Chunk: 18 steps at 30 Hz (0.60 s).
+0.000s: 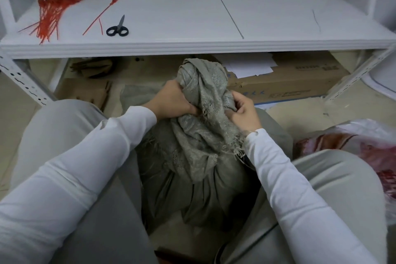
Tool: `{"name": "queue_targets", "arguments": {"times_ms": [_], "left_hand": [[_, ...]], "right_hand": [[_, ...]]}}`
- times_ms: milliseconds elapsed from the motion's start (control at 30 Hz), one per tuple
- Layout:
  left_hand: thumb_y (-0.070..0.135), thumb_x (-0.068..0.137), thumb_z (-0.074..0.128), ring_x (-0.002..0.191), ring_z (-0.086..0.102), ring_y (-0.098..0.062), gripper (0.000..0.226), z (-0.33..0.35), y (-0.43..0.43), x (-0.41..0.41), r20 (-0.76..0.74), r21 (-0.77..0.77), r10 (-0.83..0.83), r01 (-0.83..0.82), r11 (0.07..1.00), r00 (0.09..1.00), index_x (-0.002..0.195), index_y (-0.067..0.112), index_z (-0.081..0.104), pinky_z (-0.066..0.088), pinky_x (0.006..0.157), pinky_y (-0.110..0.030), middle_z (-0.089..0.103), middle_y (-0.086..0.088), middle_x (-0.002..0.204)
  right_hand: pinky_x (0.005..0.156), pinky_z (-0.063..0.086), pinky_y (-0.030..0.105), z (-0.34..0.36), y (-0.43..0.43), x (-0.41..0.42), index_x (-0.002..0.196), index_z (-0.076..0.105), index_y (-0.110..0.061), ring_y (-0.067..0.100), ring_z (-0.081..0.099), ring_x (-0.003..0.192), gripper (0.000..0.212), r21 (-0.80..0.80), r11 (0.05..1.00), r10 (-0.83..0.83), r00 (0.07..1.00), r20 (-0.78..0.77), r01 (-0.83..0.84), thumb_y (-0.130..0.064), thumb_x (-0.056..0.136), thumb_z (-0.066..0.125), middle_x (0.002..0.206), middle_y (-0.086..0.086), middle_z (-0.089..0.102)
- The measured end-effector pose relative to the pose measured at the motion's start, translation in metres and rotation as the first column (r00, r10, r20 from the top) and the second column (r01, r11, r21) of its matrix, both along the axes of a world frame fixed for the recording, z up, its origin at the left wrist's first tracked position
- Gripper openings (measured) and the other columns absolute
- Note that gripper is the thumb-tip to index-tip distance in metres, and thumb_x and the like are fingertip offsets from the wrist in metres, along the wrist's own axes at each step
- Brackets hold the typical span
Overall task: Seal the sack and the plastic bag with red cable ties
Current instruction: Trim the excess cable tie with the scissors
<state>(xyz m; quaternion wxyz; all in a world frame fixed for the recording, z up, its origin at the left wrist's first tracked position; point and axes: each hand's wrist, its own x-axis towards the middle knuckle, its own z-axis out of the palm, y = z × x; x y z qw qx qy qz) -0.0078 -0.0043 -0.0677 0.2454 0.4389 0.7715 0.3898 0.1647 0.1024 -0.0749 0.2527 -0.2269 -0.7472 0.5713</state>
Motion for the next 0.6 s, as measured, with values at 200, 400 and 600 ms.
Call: {"name": "queue_targets", "arguments": {"times_ms": [200,400,600], "left_hand": [[0.032,0.062,0.083,0.102,0.058,-0.018,0.082,-0.009,-0.005,-0.001,-0.240,0.052,0.112,-0.102,0.993,0.964,0.130,0.008,0.045,0.044,0.084,-0.025,0.053,-0.002,0.119],[0.024,0.078,0.074,0.107,0.060,-0.032,0.079,-0.016,-0.012,0.023,-0.321,0.110,0.003,0.034,0.993,0.947,0.140,0.009,0.028,0.051,0.089,-0.042,0.060,-0.013,0.120],[0.034,0.063,0.086,0.131,0.045,-0.018,0.119,-0.017,-0.018,0.021,-0.260,0.055,-0.115,0.134,0.990,0.959,0.150,0.005,0.011,0.036,0.110,-0.030,0.044,-0.006,0.144]], "right_hand": [[0.103,0.043,0.036,-0.004,-0.010,0.000,0.137,0.040,-0.020,0.015,0.056,0.116,0.094,-0.162,0.977,0.183,0.926,0.329,-0.135,-0.028,0.057,0.090,0.126,-0.003,0.059],[0.104,0.045,0.040,-0.019,-0.025,-0.010,0.131,0.050,-0.012,0.014,0.057,0.116,0.102,-0.122,0.990,-0.044,0.973,0.228,0.073,-0.032,0.042,0.095,0.124,0.000,0.063],[0.092,0.049,0.025,-0.011,-0.018,-0.010,0.120,0.054,-0.016,0.012,0.059,0.108,0.071,-0.144,0.986,-0.081,0.995,0.060,0.089,0.002,0.059,0.087,0.113,-0.003,0.063]]}}
